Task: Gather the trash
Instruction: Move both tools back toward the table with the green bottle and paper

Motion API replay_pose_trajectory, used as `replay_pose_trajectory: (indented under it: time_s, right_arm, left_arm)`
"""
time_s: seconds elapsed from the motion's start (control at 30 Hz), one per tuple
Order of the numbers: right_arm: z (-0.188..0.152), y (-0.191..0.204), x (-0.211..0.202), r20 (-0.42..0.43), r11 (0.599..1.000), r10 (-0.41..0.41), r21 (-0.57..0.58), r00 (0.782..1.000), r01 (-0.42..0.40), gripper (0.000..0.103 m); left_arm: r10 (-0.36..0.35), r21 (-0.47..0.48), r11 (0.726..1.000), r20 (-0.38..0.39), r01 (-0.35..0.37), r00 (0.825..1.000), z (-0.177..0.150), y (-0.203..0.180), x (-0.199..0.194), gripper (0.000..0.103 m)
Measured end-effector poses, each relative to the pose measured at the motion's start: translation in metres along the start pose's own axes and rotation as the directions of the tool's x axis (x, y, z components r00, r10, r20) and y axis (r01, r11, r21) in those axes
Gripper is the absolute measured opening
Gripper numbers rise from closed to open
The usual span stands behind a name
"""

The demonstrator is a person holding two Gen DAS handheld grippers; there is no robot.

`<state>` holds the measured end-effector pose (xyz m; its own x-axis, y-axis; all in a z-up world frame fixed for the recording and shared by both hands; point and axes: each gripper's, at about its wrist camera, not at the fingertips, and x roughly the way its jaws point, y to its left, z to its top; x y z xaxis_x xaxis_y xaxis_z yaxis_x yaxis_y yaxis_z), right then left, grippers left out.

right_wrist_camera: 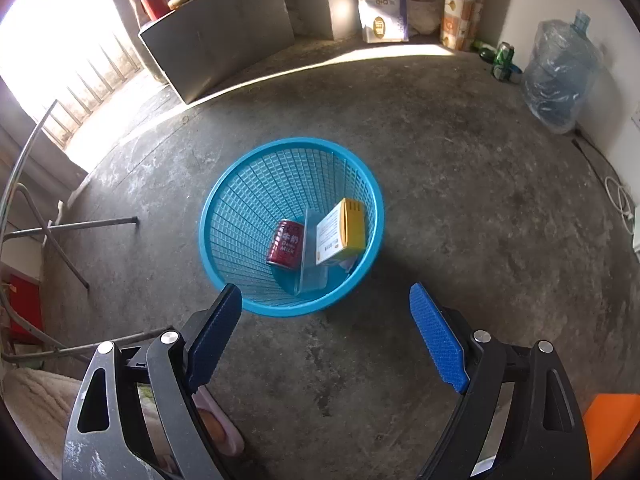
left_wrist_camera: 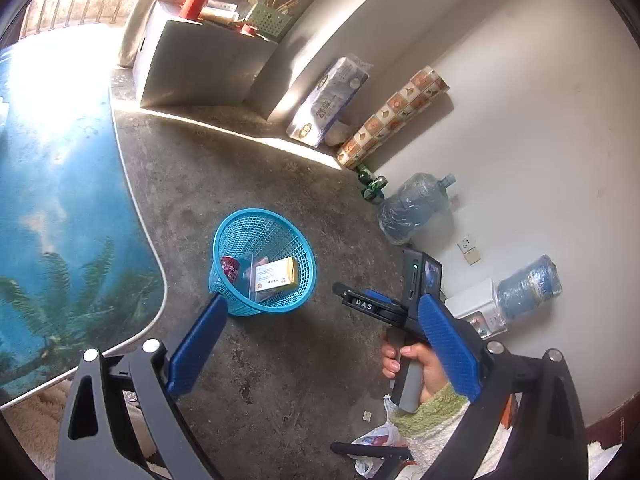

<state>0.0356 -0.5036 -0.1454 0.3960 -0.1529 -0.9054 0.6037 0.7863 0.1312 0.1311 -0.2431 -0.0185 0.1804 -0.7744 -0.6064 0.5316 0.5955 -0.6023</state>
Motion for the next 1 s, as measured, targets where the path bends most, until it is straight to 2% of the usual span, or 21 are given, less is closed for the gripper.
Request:
replay_pose_trajectory:
  time_s: [0.17,0.23,0.3,0.4,0.5,0.63,0.73,0.9,1.0]
  right_arm:
    - [-0.016,0.017,-0.048,0.061,0.999,0.013,-0.047,0.998,-0.010,0.082]
    - [-0.021,0.030,-0.068,0.095,0.997,0.023,-0.077,0.995,-0.016,0.086]
    - [-0.025,0.043,-0.085,0.130,0.993,0.039,-0.114,0.991,-0.025,0.089]
    - [-0.028,0.074,-0.108,0.175,0.983,0.059,-0.184,0.983,-0.026,0.091]
    - [-0.030,0.108,-0.131,0.208,0.965,0.105,-0.256,0.973,-0.050,0.093]
    - [-0.037,0.156,-0.157,0.266,0.931,0.162,-0.360,0.950,-0.058,0.095]
    - [-0.044,0.192,-0.163,0.290,0.908,0.197,-0.413,0.937,-0.063,0.095]
    - [-0.062,0.253,-0.162,0.357,0.880,0.163,-0.475,0.920,0.028,0.095]
    - [-0.076,0.287,-0.163,0.393,0.859,0.158,-0.507,0.906,0.070,0.095]
  left_arm:
    - [0.007,-0.040,0.999,0.098,-0.003,0.995,-0.012,0.011,-0.052,0.097]
    - [0.021,-0.050,0.999,0.122,-0.015,0.992,-0.021,0.016,-0.071,0.097]
    - [0.063,-0.052,0.997,0.148,-0.056,0.987,-0.031,0.023,-0.091,0.097]
    - [0.164,-0.063,0.986,0.190,-0.154,0.968,-0.050,0.034,-0.122,0.097]
    - [0.219,-0.109,0.974,0.209,-0.200,0.953,-0.064,0.051,-0.148,0.097]
    - [0.301,-0.176,0.949,0.272,-0.260,0.914,-0.076,0.082,-0.185,0.097]
    - [0.371,-0.216,0.924,0.317,-0.315,0.873,-0.086,0.102,-0.214,0.097]
    - [0.480,-0.294,0.872,0.361,-0.391,0.799,-0.105,0.139,-0.260,0.097]
    - [0.526,-0.330,0.844,0.362,-0.422,0.769,-0.114,0.159,-0.279,0.097]
